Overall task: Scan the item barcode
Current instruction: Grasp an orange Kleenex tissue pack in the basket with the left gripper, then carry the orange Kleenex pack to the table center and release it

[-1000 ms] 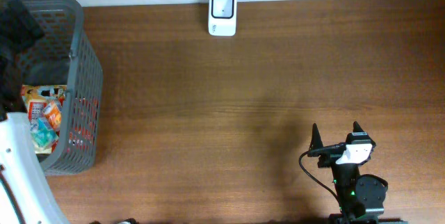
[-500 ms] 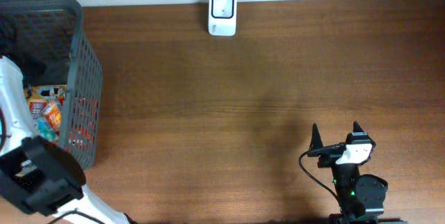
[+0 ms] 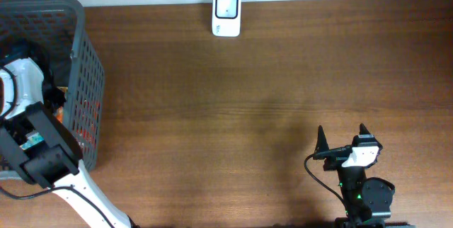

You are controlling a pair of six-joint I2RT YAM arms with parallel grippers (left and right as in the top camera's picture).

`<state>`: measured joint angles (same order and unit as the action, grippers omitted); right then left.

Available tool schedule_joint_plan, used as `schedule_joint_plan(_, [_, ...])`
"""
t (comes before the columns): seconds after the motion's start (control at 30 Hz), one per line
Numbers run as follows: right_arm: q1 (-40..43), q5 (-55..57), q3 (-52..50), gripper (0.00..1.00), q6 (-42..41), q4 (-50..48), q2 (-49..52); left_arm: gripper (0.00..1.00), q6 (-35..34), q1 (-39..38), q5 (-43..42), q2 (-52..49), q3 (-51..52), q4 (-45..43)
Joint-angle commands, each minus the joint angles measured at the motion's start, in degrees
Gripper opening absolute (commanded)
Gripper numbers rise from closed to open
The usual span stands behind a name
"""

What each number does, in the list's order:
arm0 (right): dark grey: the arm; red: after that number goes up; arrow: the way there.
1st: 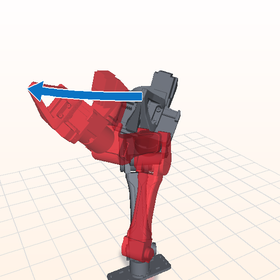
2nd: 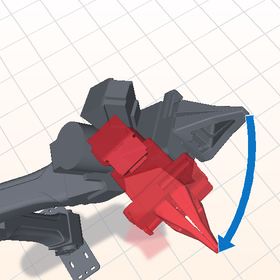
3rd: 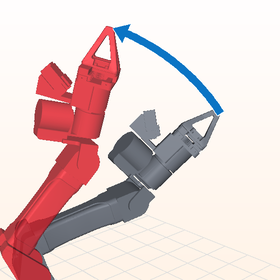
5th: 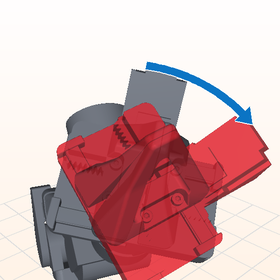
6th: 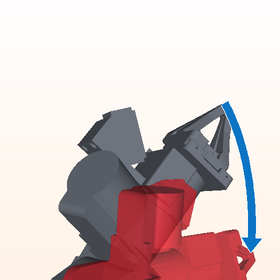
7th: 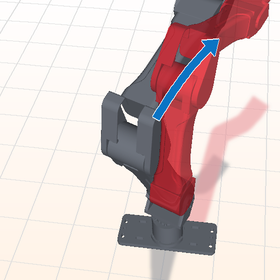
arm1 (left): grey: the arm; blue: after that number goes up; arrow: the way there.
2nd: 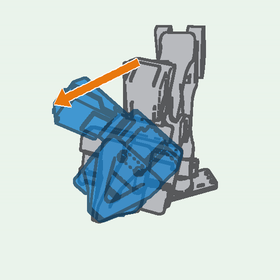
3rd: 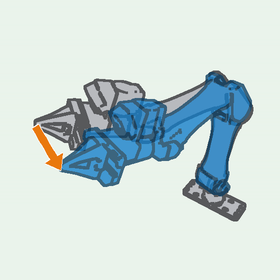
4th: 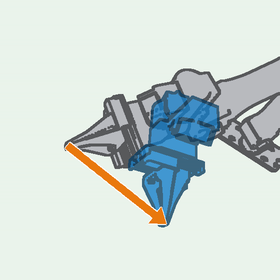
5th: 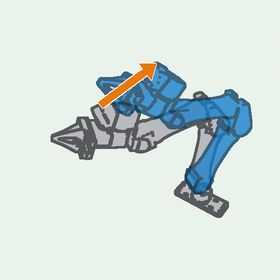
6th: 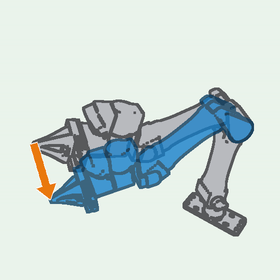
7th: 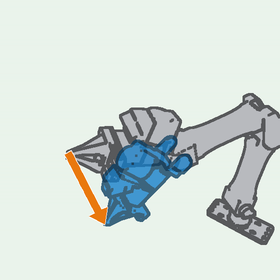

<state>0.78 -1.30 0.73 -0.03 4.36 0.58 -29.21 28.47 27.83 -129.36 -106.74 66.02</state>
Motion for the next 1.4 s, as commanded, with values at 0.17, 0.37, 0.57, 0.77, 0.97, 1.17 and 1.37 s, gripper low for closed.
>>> schedule_joint_plan(0.17, [0.37, 0.31, -0.42, 0.99, -0.44, 0.20, -0.39, 0.00, -0.28, 1.22, 0.50, -2.40, -2.73, 2.97])
schedule_joint_plan(0.37, [0.37, 0.31, -0.42, 0.99, -0.44, 0.20, -0.39, 0.00, -0.28, 0.42, -5.18, 1.66, -31.47, 19.82])
schedule_joint_plan(0.57, [0.37, 0.31, -0.42, 0.99, -0.44, 0.20, -0.39, 1.00, 0.87, 0.42, -13.64, 2.95, -23.74, 19.89])
schedule_joint_plan(0.77, [0.37, 0.31, -0.42, 0.99, -0.44, 0.20, -0.39, 0.67, 13.09, 0.42, -15.67, 2.95, 0.57, -3.72])
schedule_joint_plan(0.97, [0.37, 0.31, -0.42, 0.99, -0.44, 0.20, -0.39, 0.00, 15.21, 0.46, -13.92, 3.19, 0.98, -5.44])
schedule_joint_plan(1.17, [0.37, 0.31, -0.42, 0.99, -0.44, 0.20, -0.39, 0.00, 15.10, 0.09, -25.90, 14.43, -25.53, 8.09])
schedule_joint_plan(1.37, [0.37, 0.31, -0.42, 0.99, -0.44, 0.20, -0.39, 0.00, 15.98, -10.93, -40.52, 33.38, -26.64, 3.56])
